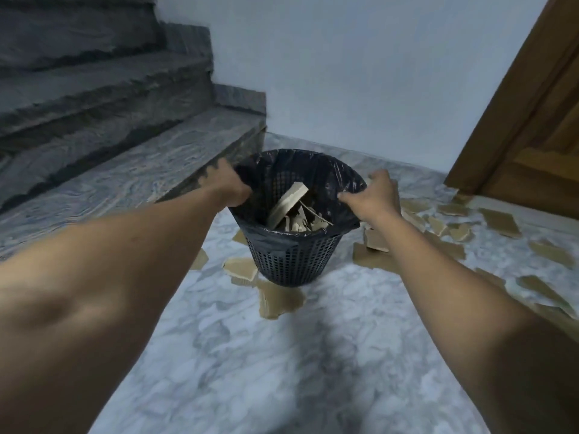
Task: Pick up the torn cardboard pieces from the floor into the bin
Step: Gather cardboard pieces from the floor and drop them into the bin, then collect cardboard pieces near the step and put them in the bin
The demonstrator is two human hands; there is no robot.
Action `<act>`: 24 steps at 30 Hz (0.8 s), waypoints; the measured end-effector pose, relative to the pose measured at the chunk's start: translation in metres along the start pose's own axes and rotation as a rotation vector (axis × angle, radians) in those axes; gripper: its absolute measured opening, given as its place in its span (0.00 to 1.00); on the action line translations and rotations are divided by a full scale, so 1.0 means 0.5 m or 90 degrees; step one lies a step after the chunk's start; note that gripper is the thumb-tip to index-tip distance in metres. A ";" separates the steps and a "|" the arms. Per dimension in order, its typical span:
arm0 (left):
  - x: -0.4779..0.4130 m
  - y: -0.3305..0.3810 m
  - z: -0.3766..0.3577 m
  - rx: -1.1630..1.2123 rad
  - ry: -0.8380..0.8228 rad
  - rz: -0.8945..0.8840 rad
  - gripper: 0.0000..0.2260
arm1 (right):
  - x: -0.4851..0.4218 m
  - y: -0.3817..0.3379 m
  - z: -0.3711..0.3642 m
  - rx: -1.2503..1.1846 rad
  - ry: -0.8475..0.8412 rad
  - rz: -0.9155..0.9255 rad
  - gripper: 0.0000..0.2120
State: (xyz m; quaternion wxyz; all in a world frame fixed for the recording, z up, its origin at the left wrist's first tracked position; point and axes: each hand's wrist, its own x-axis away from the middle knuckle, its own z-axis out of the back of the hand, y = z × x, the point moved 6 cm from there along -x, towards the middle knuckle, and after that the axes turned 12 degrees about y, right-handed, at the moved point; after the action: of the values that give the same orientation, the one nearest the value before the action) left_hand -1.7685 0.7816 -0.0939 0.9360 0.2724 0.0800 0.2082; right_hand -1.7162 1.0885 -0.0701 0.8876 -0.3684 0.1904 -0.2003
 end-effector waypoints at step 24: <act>-0.336 0.160 0.089 0.774 -0.130 0.129 0.14 | -0.282 -0.282 -0.158 -0.310 -0.379 -0.265 0.18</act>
State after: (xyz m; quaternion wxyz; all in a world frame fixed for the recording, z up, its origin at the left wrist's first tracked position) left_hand -1.9357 0.7488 -0.0067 0.5919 0.7812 0.0683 0.1864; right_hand -1.9046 1.0213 0.0079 0.7321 -0.6389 -0.1103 -0.2092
